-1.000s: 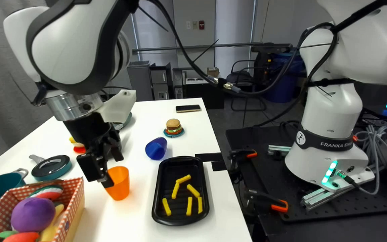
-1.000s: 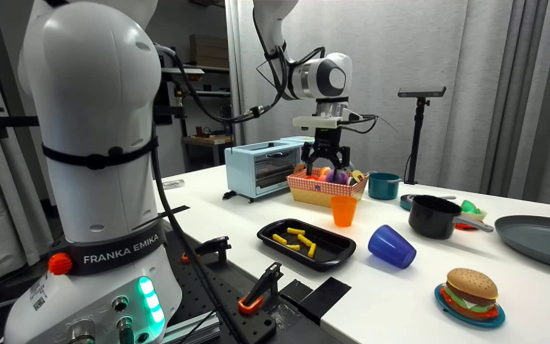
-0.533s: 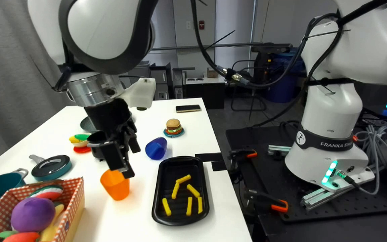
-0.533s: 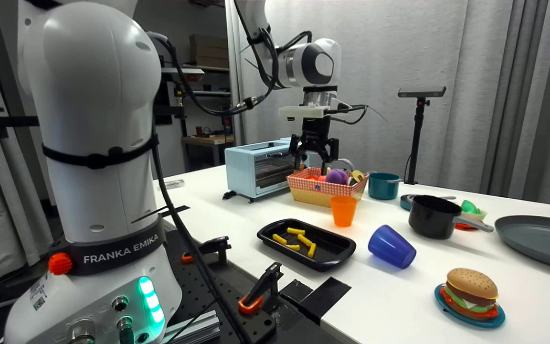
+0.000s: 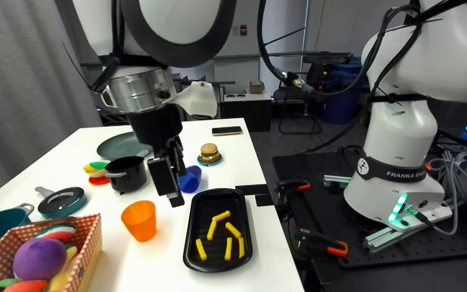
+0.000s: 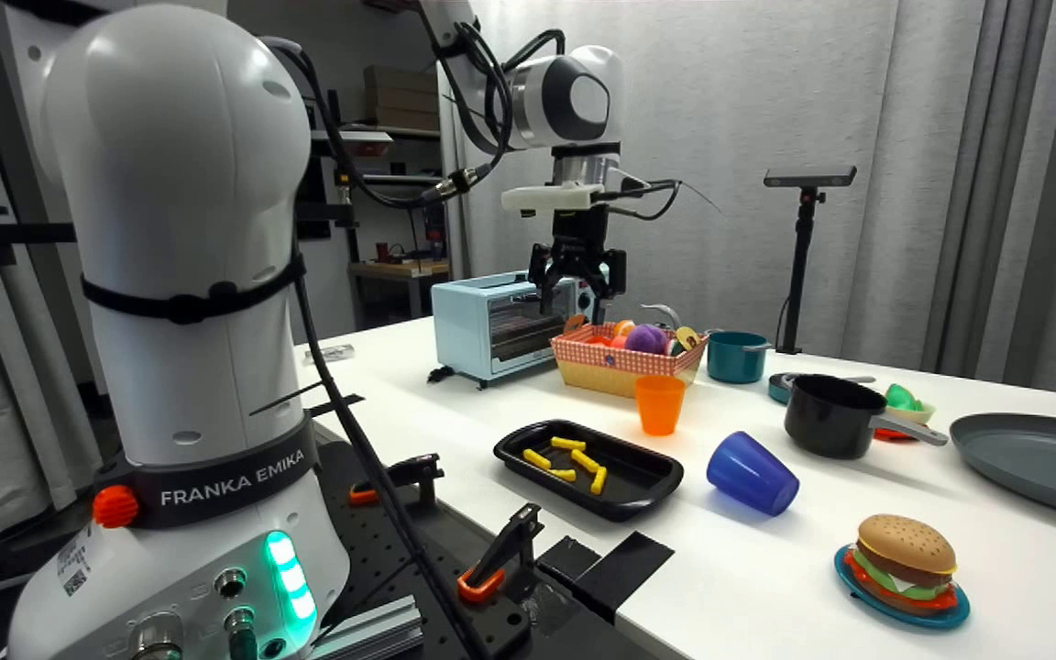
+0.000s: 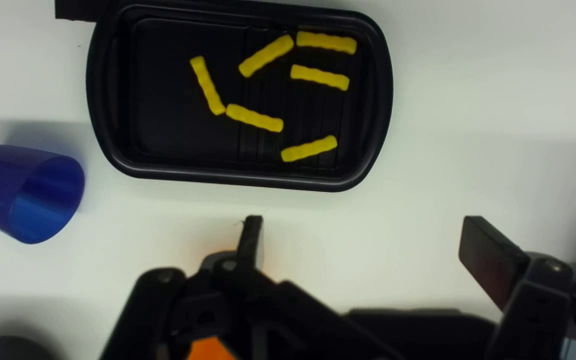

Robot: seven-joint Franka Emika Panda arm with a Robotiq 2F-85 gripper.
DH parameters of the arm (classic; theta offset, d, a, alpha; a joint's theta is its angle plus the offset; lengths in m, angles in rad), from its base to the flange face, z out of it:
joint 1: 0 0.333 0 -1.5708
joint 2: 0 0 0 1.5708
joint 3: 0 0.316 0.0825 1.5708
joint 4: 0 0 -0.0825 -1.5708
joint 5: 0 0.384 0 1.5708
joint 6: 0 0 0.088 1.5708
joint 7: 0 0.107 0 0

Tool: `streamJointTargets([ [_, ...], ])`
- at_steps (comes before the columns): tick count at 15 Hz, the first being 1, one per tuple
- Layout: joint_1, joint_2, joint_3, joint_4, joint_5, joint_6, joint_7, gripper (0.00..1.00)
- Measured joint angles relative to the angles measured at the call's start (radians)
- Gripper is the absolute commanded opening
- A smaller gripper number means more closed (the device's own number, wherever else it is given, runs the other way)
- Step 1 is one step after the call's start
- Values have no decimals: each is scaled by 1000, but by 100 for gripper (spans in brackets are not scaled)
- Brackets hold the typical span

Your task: Pour the fries out of the orange cup onto the oven tray

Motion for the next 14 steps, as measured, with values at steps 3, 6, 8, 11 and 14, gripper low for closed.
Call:
streamJointTargets([
  [3, 1, -60, 4, -60, 3, 25, 1, 100],
  [6, 1, -112, 4, -113, 4, 45, 2, 100],
  [8, 1, -141, 4, -143, 4, 56, 3, 100],
  [11, 2, -179, 4, -179, 4, 68, 5, 100],
  [14, 2, -208, 4, -205, 4, 70, 7, 100],
])
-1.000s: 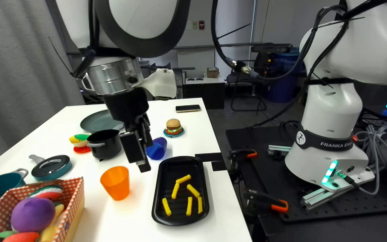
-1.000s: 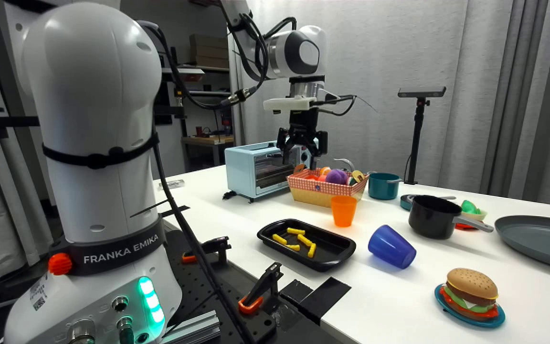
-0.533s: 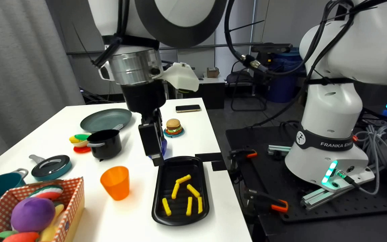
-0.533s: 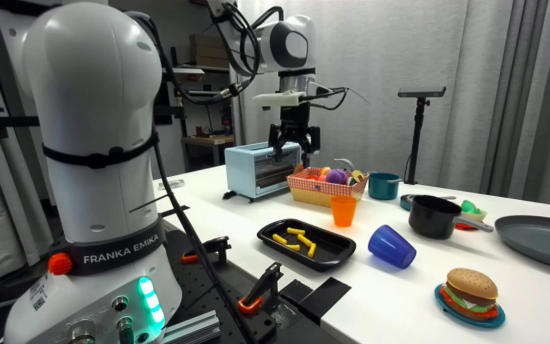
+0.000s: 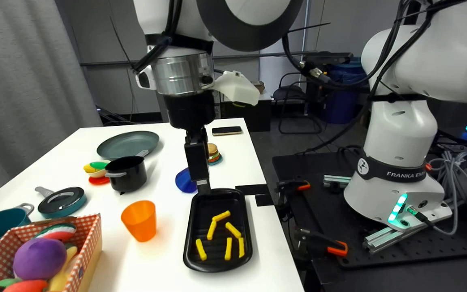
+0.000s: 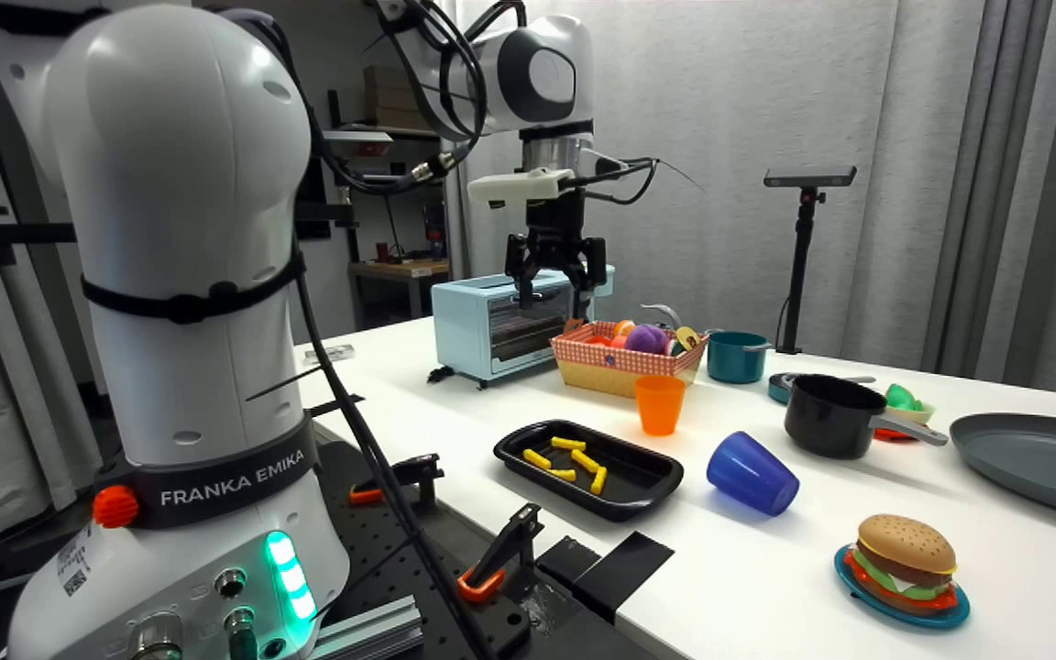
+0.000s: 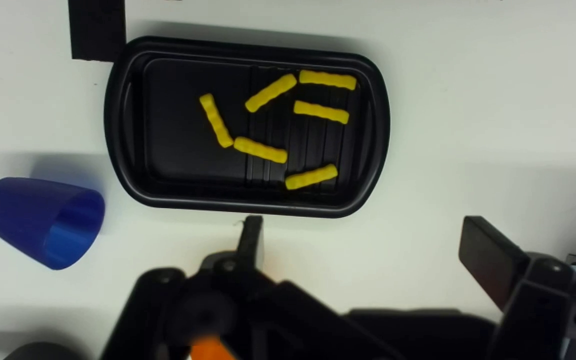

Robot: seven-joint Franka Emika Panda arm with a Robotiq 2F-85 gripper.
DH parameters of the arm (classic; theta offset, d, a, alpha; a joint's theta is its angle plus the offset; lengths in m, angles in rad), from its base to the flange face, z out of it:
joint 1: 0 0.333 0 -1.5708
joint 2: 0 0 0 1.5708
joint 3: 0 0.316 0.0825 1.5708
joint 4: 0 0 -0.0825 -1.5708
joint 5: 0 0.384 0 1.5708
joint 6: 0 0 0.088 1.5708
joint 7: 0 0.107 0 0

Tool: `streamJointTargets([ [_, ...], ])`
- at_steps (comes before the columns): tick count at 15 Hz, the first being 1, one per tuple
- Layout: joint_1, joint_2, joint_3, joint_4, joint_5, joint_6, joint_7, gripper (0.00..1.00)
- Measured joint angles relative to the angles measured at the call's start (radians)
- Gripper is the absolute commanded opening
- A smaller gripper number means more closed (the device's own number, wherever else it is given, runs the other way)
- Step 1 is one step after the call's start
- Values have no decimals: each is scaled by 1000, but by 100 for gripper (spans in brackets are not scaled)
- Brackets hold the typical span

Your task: Pour the fries out of the orange cup onto the oven tray

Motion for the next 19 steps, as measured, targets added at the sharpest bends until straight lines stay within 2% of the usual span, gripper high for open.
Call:
streamJointTargets([
  [19, 0, -23, 0, -25, -1, 0, 2, 100],
])
